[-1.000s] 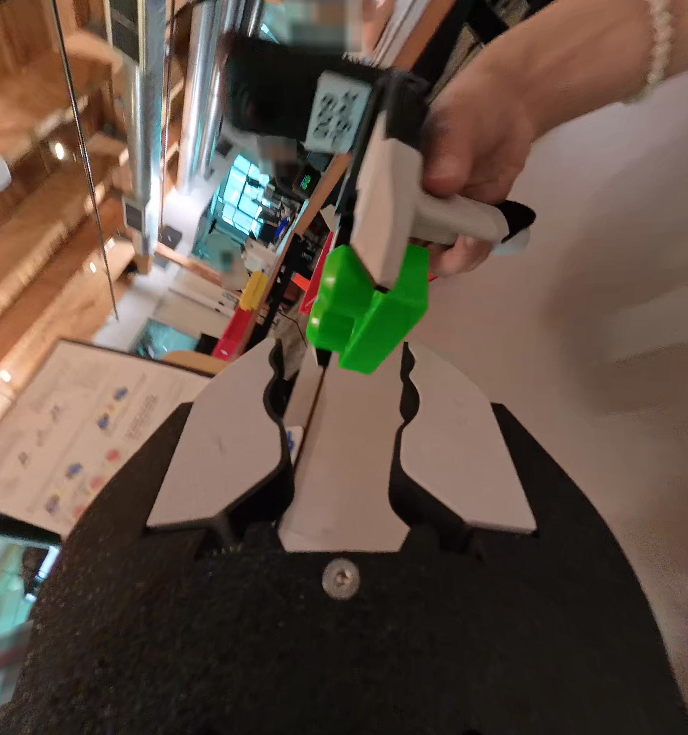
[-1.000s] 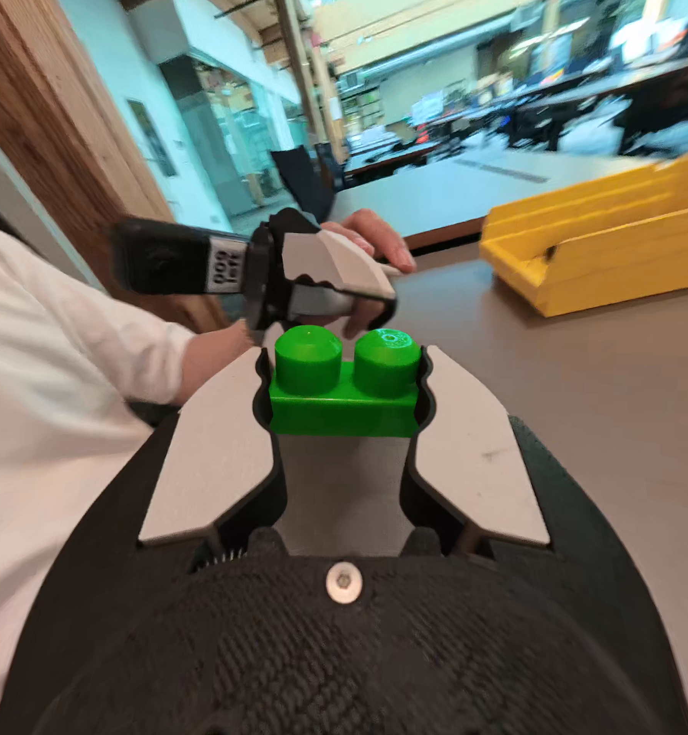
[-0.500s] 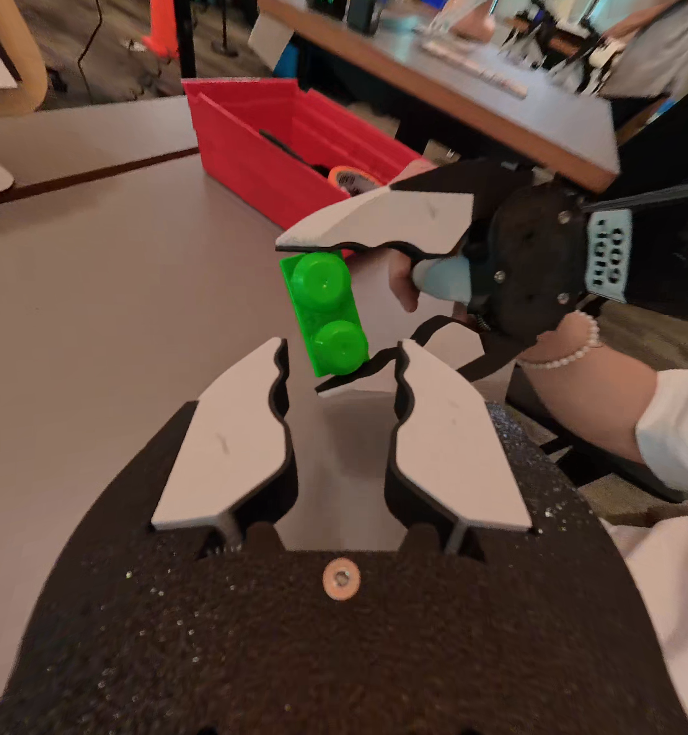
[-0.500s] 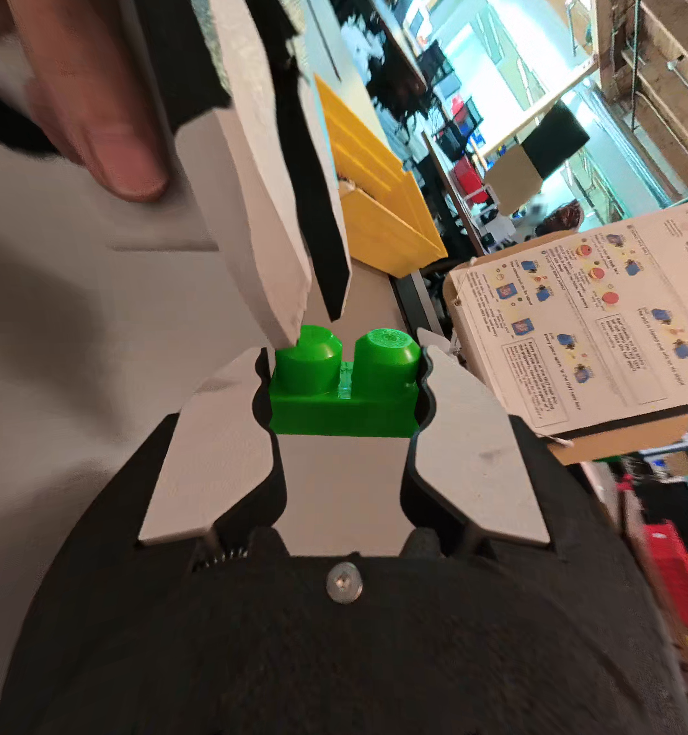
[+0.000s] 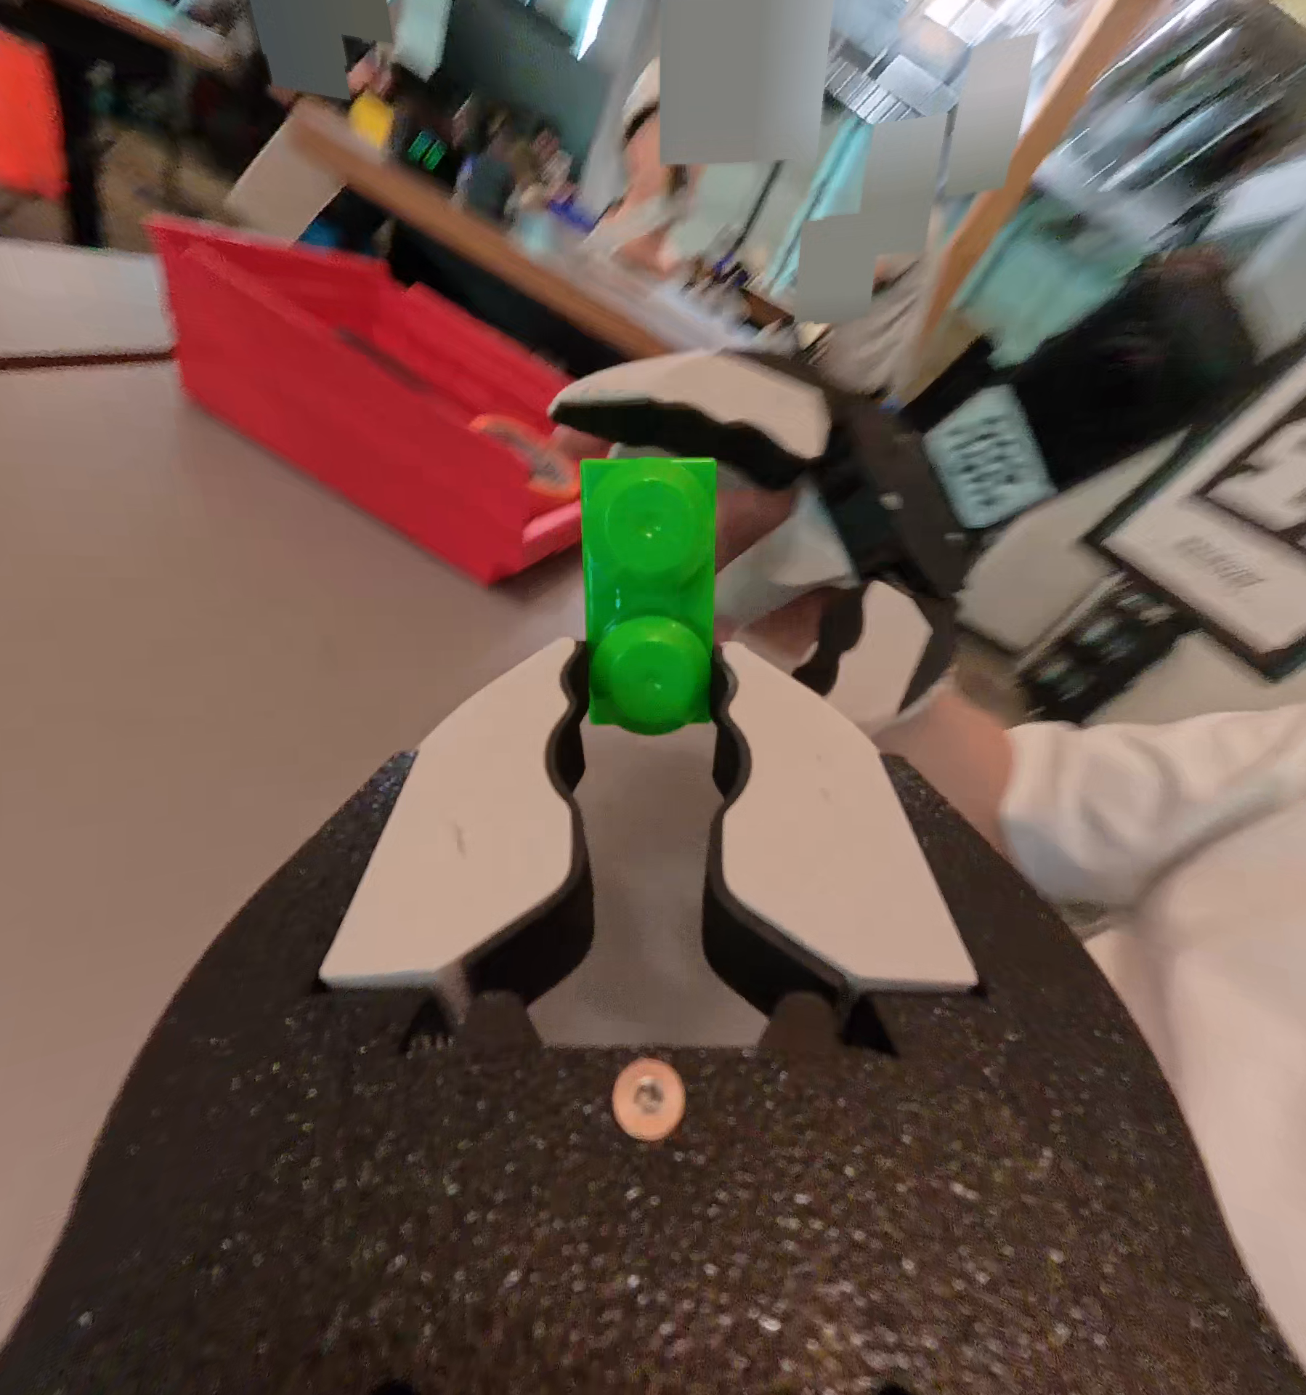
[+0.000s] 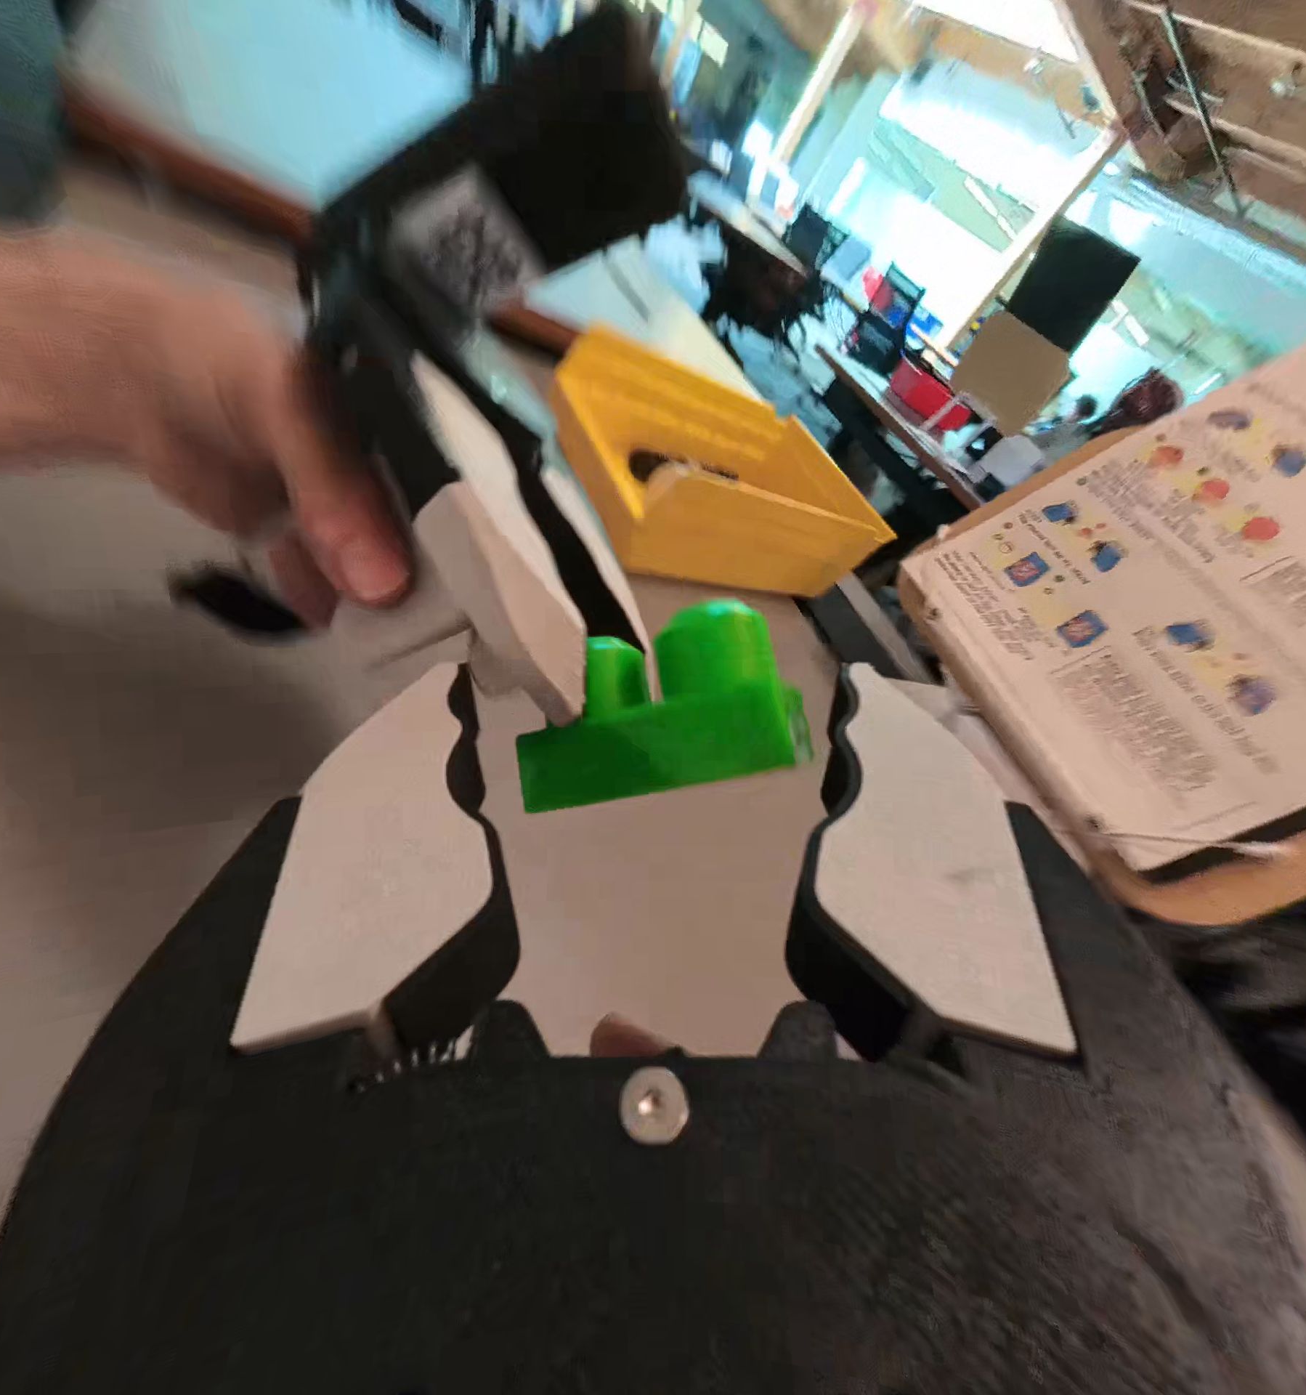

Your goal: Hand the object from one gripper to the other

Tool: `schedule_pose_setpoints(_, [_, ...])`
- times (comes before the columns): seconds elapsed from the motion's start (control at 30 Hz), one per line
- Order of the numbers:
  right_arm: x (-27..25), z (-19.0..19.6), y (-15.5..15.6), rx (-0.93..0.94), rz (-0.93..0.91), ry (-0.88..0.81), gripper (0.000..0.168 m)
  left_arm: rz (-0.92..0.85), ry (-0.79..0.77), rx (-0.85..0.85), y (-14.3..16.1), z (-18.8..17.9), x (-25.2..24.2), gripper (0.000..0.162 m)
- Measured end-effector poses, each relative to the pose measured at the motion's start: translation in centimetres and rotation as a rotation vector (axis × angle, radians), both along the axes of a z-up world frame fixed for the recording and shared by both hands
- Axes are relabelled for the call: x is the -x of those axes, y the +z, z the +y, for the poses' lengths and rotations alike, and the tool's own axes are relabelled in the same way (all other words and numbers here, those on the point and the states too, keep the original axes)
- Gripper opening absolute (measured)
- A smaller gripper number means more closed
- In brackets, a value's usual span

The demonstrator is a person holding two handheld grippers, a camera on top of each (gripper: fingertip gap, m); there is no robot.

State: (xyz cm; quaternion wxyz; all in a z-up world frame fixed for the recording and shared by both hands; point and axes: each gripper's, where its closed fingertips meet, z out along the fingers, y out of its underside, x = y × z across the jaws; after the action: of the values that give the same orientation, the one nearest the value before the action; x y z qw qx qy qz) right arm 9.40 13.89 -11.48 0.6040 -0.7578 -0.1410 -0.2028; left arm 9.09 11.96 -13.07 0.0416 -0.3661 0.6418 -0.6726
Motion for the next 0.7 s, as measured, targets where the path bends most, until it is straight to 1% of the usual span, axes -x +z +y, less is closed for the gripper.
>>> schedule_pose_setpoints(0.07, [0.1, -0.4, 2.1, -0.140, 0.251, 0.061, 0.089, -0.056, -0.059, 0.152, 1.8, 0.4, 0.5, 0.030])
schedule_pose_setpoints(0.1, [0.0, -0.6, 3.0, -0.206, 0.351, 0.086, 0.088, -0.085, -0.080, 0.195, 2.2, 0.7, 0.7, 0.030])
schedule_pose_setpoints(0.13, [-0.2, -0.8, 3.5, -0.251, 0.437, 0.101, 0.088, -0.116, -0.093, 0.217, 2.4, 0.8, 0.8, 0.030])
schedule_pose_setpoints(0.2, [-0.5, -0.7, 3.7, -0.279, 0.563, 0.115, 0.080, -0.177, -0.110, 0.229, 2.6, 0.8, 1.1, 0.029])
schedule_pose_setpoints(0.23, [-0.3, -0.6, 3.3, -0.268, 0.595, 0.124, 0.072, -0.201, -0.115, 0.233, 2.7, 0.7, 1.2, 0.030])
schedule_pose_setpoints(0.27, [0.1, -0.4, 2.7, -0.232, 0.602, 0.145, 0.053, -0.212, -0.109, 0.237, 2.7, 0.7, 1.1, 0.030])
schedule_pose_setpoints(0.3, [0.6, -0.3, 2.3, -0.202, 0.593, 0.169, 0.041, -0.214, -0.097, 0.232, 2.7, 0.7, 1.0, 0.029])
schedule_pose_setpoints(0.37, [0.3, -0.2, 2.1, -0.191, 0.589, 0.141, 0.041, -0.214, -0.071, 0.204, 2.4, 0.8, 0.6, 0.029])
schedule_pose_setpoints(0.47, [0.3, -0.3, 2.2, -0.195, 0.567, 0.165, 0.039, -0.248, -0.040, 0.147, 2.4, 0.9, 0.5, 0.029])
schedule_pose_setpoints(0.5, [0.1, -0.3, 2.2, -0.197, 0.545, 0.149, 0.039, -0.239, -0.016, 0.123, 2.3, 1.0, 0.3, 0.030])
schedule_pose_setpoints(0.53, [-0.3, -0.3, 2.0, -0.189, 0.496, 0.113, 0.039, -0.228, 0.022, 0.085, 2.0, 1.3, -0.1, 0.030])
schedule_pose_setpoints(0.57, [-1.1, -0.3, 1.8, -0.181, 0.424, 0.050, 0.039, -0.227, 0.076, 0.033, 1.6, 1.8, -0.6, 0.034])
schedule_pose_setpoints(0.6, [-2.1, -0.5, 1.5, -0.161, 0.343, -0.028, 0.039, -0.236, 0.142, -0.024, 1.4, 2.5, -1.2, 0.045])
schedule_pose_setpoints(0.63, [-2.9, -0.7, 1.2, -0.137, 0.269, -0.097, 0.039, -0.248, 0.206, -0.079, 1.4, 3.1, -1.6, 0.052])
schedule_pose_setpoints(0.7, [-4.0, -0.9, 0.8, -0.095, 0.134, -0.207, 0.039, -0.266, 0.303, -0.166, 2.0, 3.7, -1.9, 0.058])
